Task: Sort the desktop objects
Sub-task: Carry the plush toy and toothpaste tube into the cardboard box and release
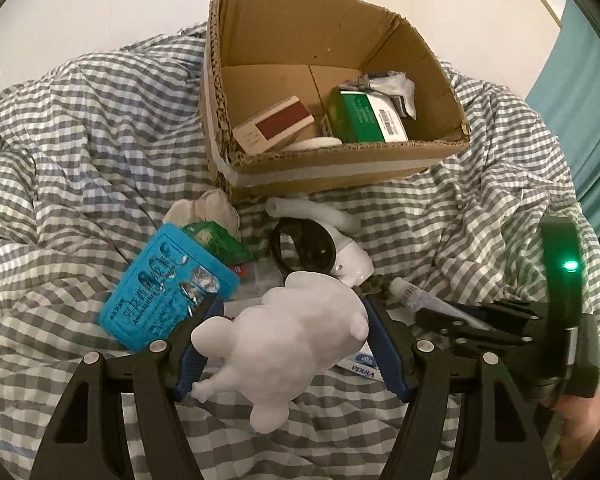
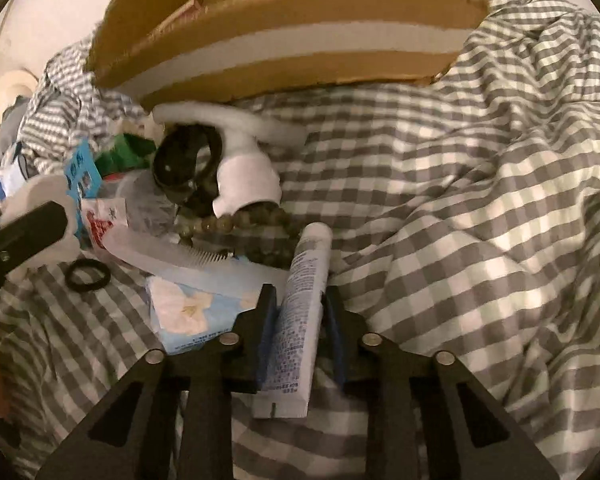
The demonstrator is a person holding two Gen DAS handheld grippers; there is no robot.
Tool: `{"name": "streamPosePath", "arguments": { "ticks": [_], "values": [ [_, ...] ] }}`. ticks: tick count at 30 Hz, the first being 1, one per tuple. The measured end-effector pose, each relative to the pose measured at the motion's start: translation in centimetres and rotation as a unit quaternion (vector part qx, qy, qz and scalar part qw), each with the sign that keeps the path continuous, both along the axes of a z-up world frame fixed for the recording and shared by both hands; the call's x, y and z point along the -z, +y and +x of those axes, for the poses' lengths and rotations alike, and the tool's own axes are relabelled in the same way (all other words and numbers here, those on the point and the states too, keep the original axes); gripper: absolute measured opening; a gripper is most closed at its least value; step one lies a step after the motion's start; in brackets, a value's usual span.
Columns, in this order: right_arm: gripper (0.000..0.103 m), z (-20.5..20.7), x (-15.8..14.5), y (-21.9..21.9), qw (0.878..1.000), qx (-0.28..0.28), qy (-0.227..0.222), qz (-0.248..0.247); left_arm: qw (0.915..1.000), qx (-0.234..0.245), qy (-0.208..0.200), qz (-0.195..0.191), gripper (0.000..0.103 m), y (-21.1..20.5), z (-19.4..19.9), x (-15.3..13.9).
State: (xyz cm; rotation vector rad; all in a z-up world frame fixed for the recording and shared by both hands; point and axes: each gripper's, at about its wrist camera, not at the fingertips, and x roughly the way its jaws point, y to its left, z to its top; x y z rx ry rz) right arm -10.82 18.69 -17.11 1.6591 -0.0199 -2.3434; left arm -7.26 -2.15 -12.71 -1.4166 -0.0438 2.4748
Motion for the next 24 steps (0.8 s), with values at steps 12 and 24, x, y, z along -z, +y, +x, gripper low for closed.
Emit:
{"name": "streamPosePath", "arguments": {
  "ticks": [12,24],
  "values": [
    [0.017,-0.1,-9.2,0.0,0.994,0.008,0.101,-0.033,0.9977,0.014,0.065,0.011,0.072,0.7,-1.9,-5.7],
    [0.017,-11.0,-17.5,-2.1,0.982,-0.009,0.179,-0.068,0.9891,0.011,0.143,-0.036,0.072,5.0,-12.8,-10.1]
  ]
}}
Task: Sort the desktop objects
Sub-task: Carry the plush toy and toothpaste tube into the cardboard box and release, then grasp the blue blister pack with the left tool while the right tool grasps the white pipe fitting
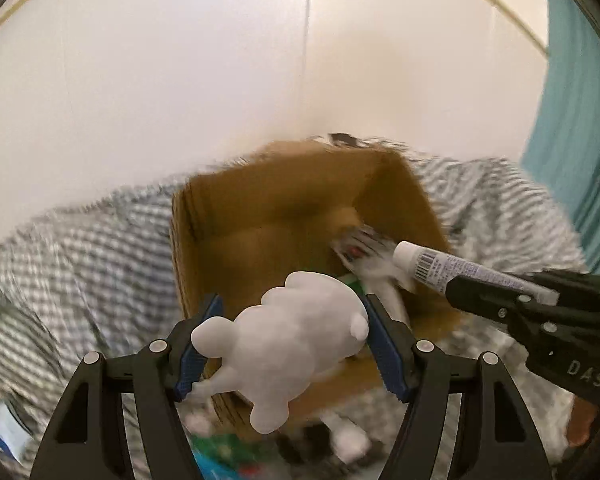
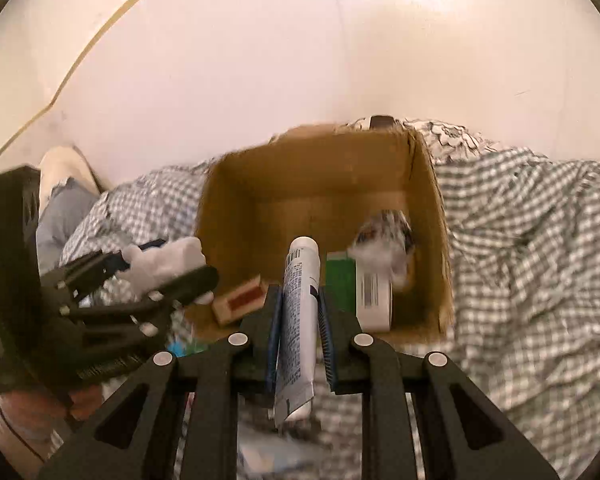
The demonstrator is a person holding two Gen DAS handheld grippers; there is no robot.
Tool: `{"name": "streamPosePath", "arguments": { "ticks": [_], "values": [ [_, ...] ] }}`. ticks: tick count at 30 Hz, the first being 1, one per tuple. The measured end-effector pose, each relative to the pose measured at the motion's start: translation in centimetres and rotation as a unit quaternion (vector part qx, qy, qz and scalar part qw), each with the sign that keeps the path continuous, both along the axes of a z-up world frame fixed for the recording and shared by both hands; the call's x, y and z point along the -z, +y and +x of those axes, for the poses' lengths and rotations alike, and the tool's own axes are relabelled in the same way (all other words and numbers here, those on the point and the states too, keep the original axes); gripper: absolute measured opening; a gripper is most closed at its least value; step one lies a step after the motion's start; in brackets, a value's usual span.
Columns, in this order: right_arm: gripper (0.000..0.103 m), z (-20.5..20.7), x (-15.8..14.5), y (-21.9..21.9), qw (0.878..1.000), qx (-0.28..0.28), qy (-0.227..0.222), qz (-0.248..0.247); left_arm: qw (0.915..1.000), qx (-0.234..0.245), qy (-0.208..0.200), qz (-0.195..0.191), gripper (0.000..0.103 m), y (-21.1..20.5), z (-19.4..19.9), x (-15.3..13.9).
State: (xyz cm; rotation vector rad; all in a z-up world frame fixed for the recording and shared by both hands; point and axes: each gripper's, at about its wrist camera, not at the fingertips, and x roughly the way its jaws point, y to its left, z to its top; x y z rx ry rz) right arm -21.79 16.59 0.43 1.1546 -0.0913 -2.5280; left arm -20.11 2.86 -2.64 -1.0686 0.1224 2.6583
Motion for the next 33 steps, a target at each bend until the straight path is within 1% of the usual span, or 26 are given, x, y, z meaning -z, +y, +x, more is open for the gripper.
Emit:
{"name": "streamPosePath", "arguments": {
  "ticks": [3,7,8,9,10,11,12,16,18,21,22,24,26,29,32,33],
  "values": [
    [0.017,-3.9,1.3,-0.6,1.0,0.008,-0.016,-0.002,1.0,-0.002,-0.004,-0.008,0.072,0.7,-2.8,1.2],
    [0.019,-7.2,3.6,-0.9,0.999,0.017,-0.038,-0.018,0.9995,-0.02,-0.018,-0.019,0.075,1.1,-5.9,3.2],
    [0.023,-7.6,4.0,-0.5,0.999,0.019,-0.041,-0.023,0.9993,-0.022,-0.021,-0.022,0.084,1.0,-6.1,3.5],
    [0.034,-8.0,4.3,-0.3,0.998,0.022,-0.044,-0.03,0.999,-0.028,-0.024,-0.025,0.09,0.9,-6.4,3.8],
    [0.041,-8.1,4.3,0.0,0.998,0.024,-0.042,-0.035,0.9989,-0.031,-0.022,-0.026,0.097,0.7,-6.3,3.9],
    [0.051,-8.0,4.2,0.3,0.998,0.03,-0.035,-0.038,0.9991,-0.031,-0.018,-0.024,0.097,0.5,-6.2,3.8],
    [0.053,-7.8,4.0,0.6,0.998,0.033,-0.03,-0.038,0.9992,-0.029,-0.015,-0.023,0.098,0.2,-5.9,3.7],
    [0.053,-6.0,3.5,2.1,0.998,0.04,-0.022,-0.038,0.9989,-0.037,-0.01,-0.026,0.098,-1.5,-3.7,2.9],
    [0.053,-4.1,3.1,2.9,0.998,0.043,-0.018,-0.036,0.9988,-0.041,-0.007,-0.025,0.098,-2.5,-2.3,2.6],
    [0.053,-1.3,2.9,3.6,0.999,0.045,-0.01,-0.02,0.9978,-0.06,-0.004,-0.029,0.099,-5.1,1.0,2.5],
    [0.053,-0.6,2.8,3.8,0.999,0.047,-0.009,-0.017,0.9974,-0.065,-0.007,-0.03,0.099,-5.9,1.8,2.7],
    [0.053,1.6,3.2,4.2,0.999,0.043,-0.014,-0.014,0.996,-0.079,-0.029,-0.03,0.099,-7.5,3.7,3.6],
    [0.053,3.4,4.3,4.5,0.999,0.047,-0.024,-0.009,0.9949,-0.088,-0.039,-0.03,0.099,-8.6,5.5,4.5],
    [0.053,6.2,7.0,4.6,0.998,0.047,-0.045,0.001,0.992,-0.103,-0.065,-0.033,0.099,-9.9,8.0,7.1],
    [0.054,8.2,10.0,4.2,0.996,0.048,-0.073,0.008,0.9906,-0.097,-0.093,-0.026,0.099,-10.4,9.0,9.5],
    [0.054,8.7,10.9,4.0,0.995,0.044,-0.085,0.009,0.9898,-0.094,-0.102,-0.031,0.099,-10.4,9.3,10.2]
  ]
}}
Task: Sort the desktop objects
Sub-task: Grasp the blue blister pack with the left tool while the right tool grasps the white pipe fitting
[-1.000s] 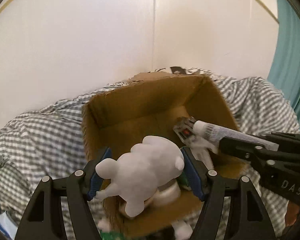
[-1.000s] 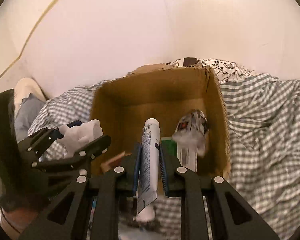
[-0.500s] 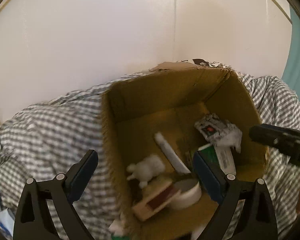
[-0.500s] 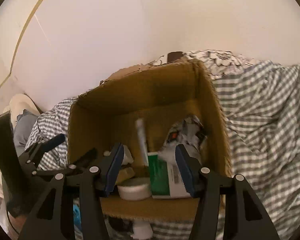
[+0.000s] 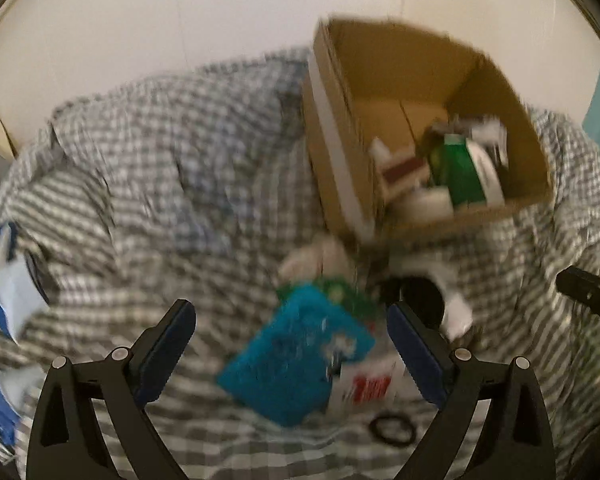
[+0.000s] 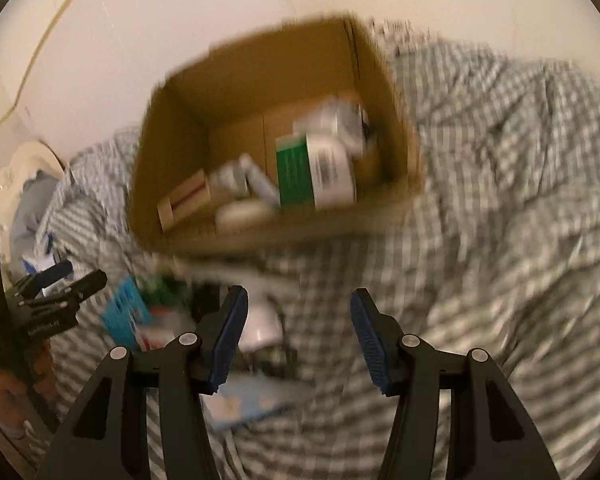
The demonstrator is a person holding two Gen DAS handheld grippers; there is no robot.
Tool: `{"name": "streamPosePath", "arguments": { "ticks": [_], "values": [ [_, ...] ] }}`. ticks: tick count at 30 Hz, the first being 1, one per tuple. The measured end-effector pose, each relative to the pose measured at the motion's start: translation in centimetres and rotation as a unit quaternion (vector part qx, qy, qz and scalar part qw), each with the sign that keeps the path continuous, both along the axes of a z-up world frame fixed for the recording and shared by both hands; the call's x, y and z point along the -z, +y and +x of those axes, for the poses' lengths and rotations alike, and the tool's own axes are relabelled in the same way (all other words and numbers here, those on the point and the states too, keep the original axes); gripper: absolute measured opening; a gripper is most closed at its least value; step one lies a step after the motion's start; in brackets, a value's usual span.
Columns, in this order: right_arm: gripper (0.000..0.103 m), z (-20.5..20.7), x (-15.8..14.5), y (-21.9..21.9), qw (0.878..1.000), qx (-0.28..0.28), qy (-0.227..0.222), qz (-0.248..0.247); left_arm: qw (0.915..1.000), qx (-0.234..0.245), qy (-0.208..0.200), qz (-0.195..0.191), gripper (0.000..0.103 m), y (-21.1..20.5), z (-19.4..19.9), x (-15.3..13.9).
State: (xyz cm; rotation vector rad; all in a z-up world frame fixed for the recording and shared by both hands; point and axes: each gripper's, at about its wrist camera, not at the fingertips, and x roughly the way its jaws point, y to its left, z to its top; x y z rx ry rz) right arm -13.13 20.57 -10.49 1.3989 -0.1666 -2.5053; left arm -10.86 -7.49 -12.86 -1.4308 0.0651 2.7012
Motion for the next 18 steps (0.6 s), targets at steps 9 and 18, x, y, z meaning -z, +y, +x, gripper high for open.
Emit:
{"name": "streamPosePath", "arguments": {
  "ticks": [9,18],
  "values": [
    [0.054,0.6,2.1,-1.1,1.0,-0.023,-0.014,0.006,0.9984,0.017,-0.044,-0.033,0.099,1.0,-0.4,3.2],
    [0.059,-0.4,4.4,-1.2,0.999,-0.018,-0.044,0.003,0.9952,0.05,-0.067,-0.051,0.099,2.4,-1.6,4.9]
  ]
}}
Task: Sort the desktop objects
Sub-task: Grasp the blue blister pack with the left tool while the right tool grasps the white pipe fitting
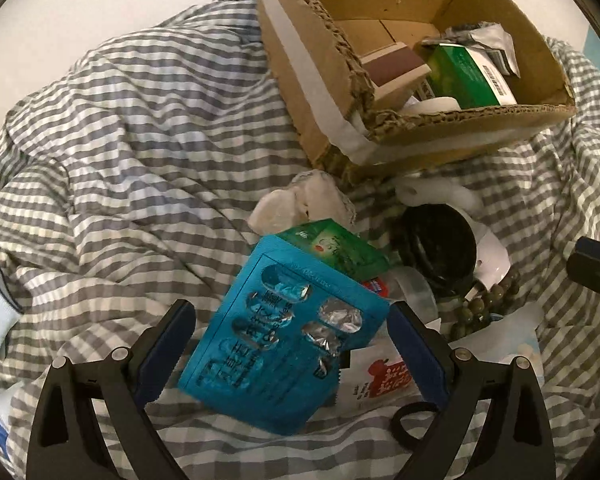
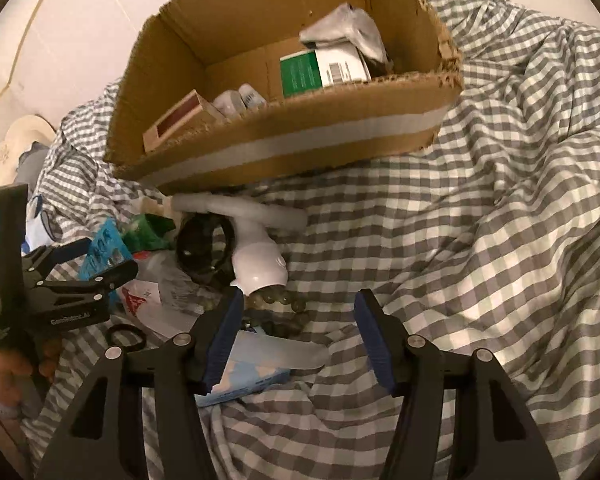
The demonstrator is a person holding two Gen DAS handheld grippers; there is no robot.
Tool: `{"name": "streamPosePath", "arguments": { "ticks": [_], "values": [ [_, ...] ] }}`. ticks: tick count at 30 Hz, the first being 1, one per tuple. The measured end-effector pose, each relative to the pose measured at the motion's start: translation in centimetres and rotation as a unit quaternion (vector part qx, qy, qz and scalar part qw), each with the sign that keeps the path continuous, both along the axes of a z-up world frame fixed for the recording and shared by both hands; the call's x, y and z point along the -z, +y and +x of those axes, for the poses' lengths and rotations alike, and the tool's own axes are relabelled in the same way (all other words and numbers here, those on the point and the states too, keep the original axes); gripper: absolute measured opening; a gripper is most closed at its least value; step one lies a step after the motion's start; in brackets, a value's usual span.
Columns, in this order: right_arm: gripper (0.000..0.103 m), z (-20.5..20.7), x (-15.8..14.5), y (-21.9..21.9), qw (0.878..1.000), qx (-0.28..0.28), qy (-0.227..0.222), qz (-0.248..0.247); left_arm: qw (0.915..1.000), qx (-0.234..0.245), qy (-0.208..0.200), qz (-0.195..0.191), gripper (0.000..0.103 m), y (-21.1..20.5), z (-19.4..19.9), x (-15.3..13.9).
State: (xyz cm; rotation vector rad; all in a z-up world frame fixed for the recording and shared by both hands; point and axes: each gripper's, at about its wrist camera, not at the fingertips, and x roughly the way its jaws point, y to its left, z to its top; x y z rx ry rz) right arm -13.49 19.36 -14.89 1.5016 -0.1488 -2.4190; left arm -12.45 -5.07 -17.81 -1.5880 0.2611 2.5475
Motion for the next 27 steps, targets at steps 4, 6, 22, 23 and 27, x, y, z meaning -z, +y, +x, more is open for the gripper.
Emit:
{"name": "streamPosePath", "arguments": {
  "ticks": [4,6,22,23,27],
  "values": [
    [0.06,-0.4,0.5,-0.7,1.0,-0.005,-0.003,0.006,0.9994,-0.011,-0.012,0.029,0.099,-0.9,-0.6,0.3],
    [0.06,-0.7,0.8,-1.2,1.0,-0.013,-0.002,0.011,0.9986,-0.019,-0.017,0.047,0.092,-1.5,-0.9,0.4],
    [0.06,-5.1,5.8,-6.4,0.992,-0.102,-0.034,0.062,0.9916,-0.064,0.012,0.112,0.078,-4.7,-0.5,-0.6],
    [0.059,-5.3,6.1,-6.6,0.992,-0.105,-0.037,0.065,0.9917,-0.063,0.012,0.112,0.078,-4.6,-0.5,-0.6],
    [0.046,-4.3,5.9,-7.3,0.99,-0.115,-0.011,0.084,0.9915,-0.065,0.015,0.112,0.077,-4.3,-0.6,-0.8]
  ]
}}
